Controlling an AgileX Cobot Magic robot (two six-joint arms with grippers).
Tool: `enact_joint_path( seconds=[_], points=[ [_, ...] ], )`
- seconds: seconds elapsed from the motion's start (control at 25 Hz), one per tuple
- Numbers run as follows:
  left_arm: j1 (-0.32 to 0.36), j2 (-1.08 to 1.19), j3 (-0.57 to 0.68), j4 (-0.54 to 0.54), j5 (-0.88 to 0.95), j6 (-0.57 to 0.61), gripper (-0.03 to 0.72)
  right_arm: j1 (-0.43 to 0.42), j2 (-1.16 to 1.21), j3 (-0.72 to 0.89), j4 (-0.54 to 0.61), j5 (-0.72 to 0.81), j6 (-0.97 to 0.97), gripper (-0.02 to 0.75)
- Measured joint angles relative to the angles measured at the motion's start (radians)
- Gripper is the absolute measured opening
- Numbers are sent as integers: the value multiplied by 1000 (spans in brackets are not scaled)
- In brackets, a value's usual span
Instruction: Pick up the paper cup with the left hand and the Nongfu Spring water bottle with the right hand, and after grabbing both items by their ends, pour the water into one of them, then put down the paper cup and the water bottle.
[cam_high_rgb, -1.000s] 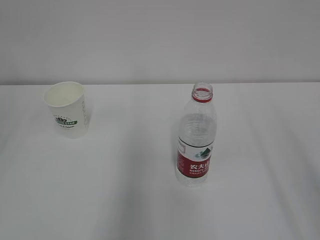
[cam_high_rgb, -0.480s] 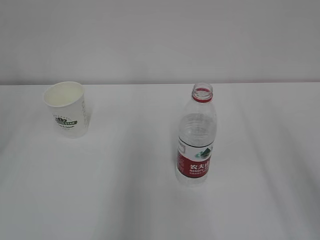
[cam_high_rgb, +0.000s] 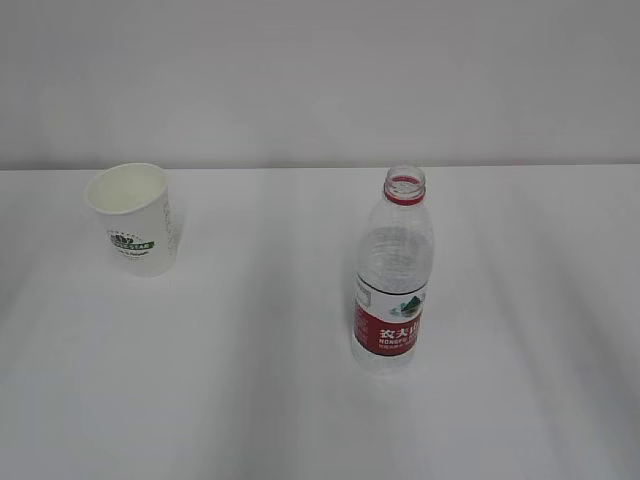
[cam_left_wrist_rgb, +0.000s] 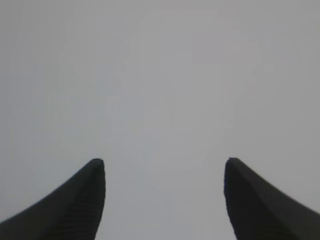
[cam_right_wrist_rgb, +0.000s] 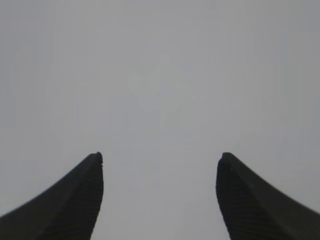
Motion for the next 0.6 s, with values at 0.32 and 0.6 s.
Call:
enact_joint_path(
  seconds=[0.32,0.6],
  points=[
    [0,140,0,0,-88,0,534,0,139,0,0,-93,0,534],
    [0,245,0,0,-104,0,533,0,275,0,0,-153,0,535]
  ],
)
